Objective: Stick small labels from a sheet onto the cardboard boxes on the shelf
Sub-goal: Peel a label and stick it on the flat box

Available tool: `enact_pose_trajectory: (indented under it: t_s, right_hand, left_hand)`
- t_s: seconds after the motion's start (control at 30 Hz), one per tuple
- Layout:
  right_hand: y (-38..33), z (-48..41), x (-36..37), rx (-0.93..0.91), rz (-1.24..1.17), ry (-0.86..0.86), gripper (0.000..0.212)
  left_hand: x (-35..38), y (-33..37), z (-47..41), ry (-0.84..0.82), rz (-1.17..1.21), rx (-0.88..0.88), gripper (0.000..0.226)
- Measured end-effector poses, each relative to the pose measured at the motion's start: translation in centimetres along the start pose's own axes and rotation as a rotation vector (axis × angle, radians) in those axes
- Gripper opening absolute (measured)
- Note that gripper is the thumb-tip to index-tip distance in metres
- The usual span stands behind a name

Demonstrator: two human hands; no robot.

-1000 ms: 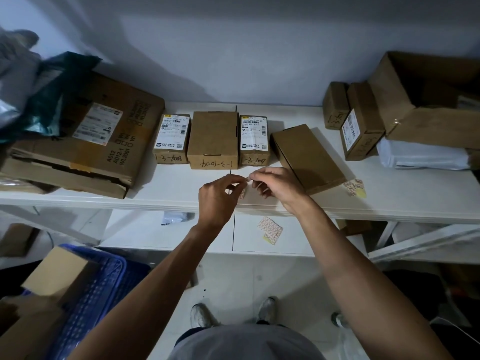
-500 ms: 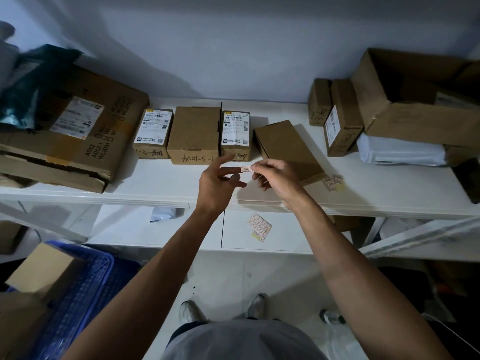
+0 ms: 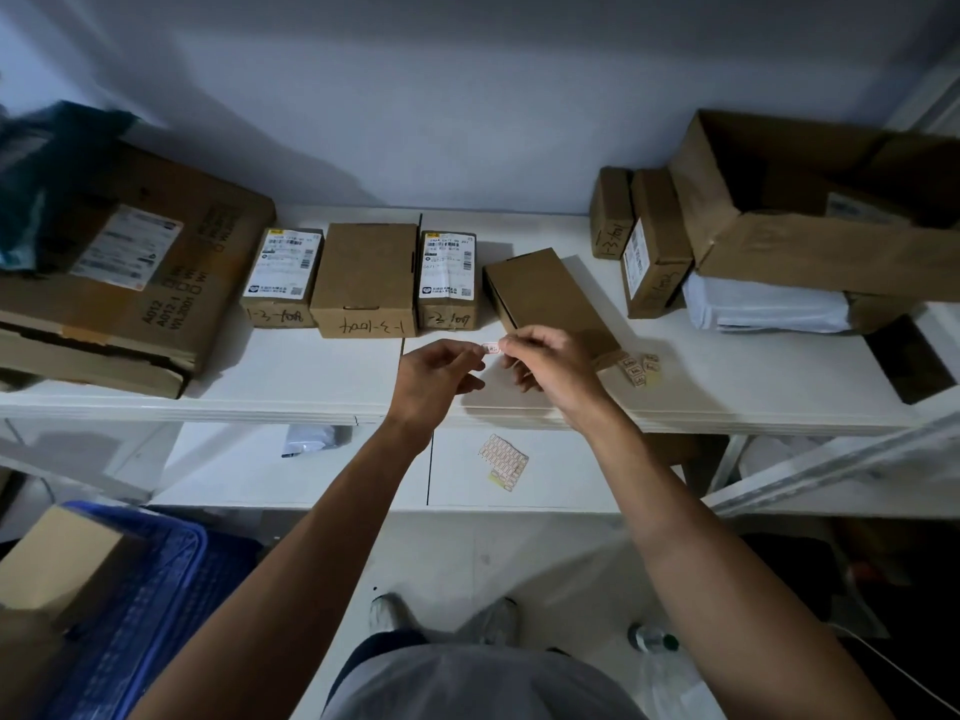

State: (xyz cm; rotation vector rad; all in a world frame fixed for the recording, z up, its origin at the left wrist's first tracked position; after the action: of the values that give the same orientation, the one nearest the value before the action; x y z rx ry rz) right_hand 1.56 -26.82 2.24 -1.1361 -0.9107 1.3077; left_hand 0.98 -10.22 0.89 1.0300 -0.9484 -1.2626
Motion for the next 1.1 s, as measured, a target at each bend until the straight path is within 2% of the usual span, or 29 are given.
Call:
enact_pose_trajectory:
  t_s: [0.4,0.77,1.1]
  right_hand:
    - [-1.2,1.2,0.6,-0.018,-0.005,0.103,0.008]
    - [-1.6,3.3,2.2,0.022,-0.191,0.166,0.020]
    - [-0.7,4.2,1.2,0.040,-0.205,0.176,0.022]
  left_hand:
    - [-0.5,1.6,-1.5,-0.158,0.018,-0.010,0.010]
    - [-2.6,1.2,-1.1,-0.456,0.172,-0.136,0.014]
    - [-2.1,1.6,-1.7,-0.505,0.232,-0.091,0.036]
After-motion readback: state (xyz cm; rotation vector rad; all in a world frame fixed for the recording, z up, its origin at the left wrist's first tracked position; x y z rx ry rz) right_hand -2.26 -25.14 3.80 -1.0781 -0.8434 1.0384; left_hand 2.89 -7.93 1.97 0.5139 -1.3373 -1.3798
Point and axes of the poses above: each hand's wrist, its own z-axis away from the middle knuckle, its own x-axis out of the palm, y = z × x, the point moved 5 cm from there along -z, towards the middle knuckle, and after that the axes turned 4 degrees about y, right-handed, at the moved point
